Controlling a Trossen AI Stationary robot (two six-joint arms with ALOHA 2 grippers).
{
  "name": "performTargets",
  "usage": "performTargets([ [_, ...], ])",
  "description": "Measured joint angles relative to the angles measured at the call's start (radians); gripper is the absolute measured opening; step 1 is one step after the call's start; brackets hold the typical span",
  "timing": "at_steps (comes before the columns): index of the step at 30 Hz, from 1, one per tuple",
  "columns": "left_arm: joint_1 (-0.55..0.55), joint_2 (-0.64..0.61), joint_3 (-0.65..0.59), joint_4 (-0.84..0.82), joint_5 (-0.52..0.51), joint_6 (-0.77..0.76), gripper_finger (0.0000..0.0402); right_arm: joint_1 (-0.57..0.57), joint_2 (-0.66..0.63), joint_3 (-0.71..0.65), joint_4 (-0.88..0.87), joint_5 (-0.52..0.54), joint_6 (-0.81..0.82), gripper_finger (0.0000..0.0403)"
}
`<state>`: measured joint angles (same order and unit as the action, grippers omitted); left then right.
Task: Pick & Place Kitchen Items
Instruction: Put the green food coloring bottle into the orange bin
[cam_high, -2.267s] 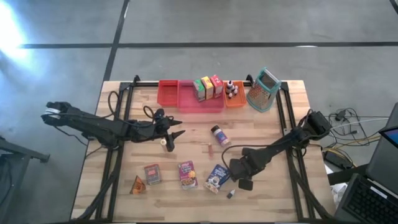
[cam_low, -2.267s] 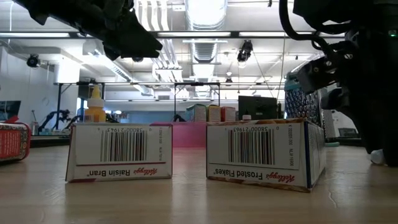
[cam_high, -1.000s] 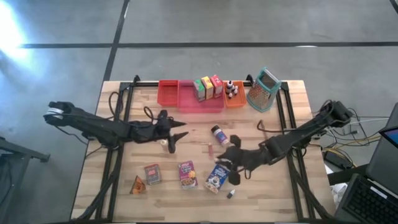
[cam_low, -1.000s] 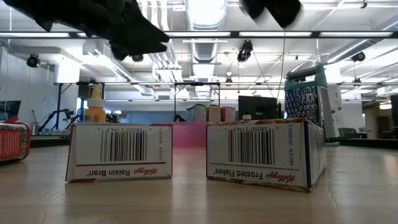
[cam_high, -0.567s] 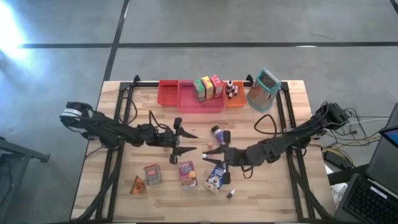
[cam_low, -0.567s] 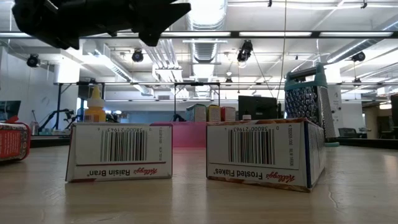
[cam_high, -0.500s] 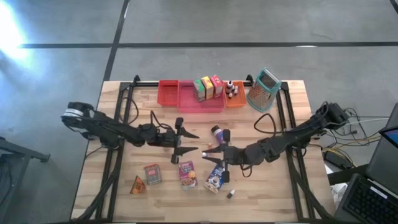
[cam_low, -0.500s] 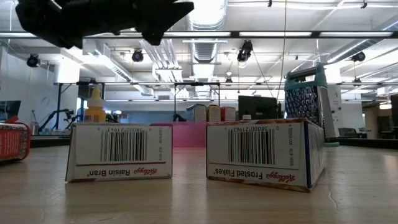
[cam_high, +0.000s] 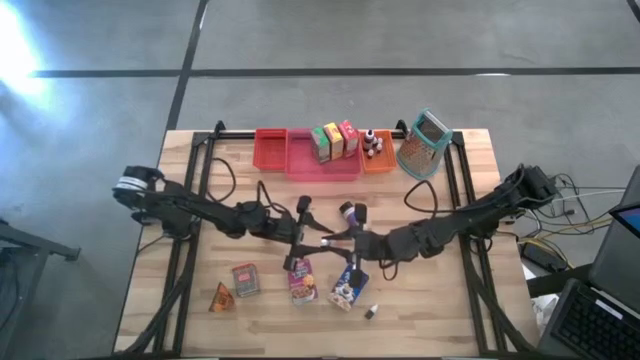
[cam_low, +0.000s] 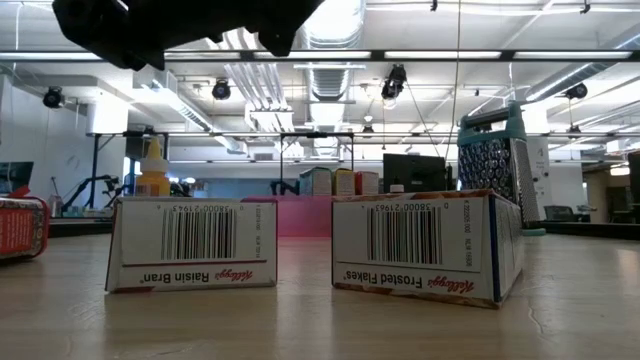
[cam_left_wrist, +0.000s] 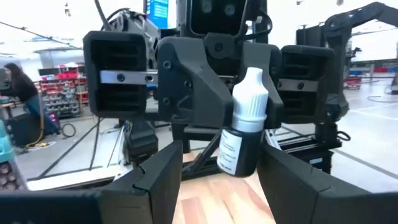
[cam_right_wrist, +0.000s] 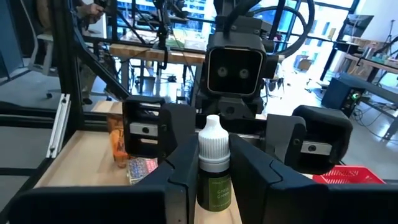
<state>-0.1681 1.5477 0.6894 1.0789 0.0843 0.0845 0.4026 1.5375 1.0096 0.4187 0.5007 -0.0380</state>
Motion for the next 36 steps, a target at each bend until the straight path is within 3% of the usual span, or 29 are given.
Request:
performTargets([
  [7, -0.012, 0.007, 0.014, 0.001, 0.038, 0.0, 0.0207, -0.003, -0.002, 0.0, -0.003, 0.0, 0.0, 0.0089],
  [15, -0.013, 0.006, 0.018, 0.001, 0.038, -0.003, 0.0206, -0.009, 0.001, 0.0, 0.0, -0.001, -0.012, 0.0067],
  [19, -0.013, 0.006, 0.018, 0.002, 0.032, -0.006, 0.02, -0.014, 0.001, 0.0, 0.0, -0.001, -0.012, 0.0076],
  [24, -0.013, 0.006, 0.019, 0.002, 0.028, -0.006, 0.0167, -0.018, 0.001, 0.0, 0.0, -0.004, -0.007, 0.0089],
  [31, -0.013, 0.005, 0.019, 0.003, 0.023, -0.006, 0.011, -0.017, 0.001, 0.0, 0.0, -0.006, -0.013, 0.0068],
  [36, -0.013, 0.005, 0.019, 0.003, 0.022, -0.009, 0.009, -0.017, 0.001, 0.0, 0.0, -0.006, -0.007, 0.0077],
])
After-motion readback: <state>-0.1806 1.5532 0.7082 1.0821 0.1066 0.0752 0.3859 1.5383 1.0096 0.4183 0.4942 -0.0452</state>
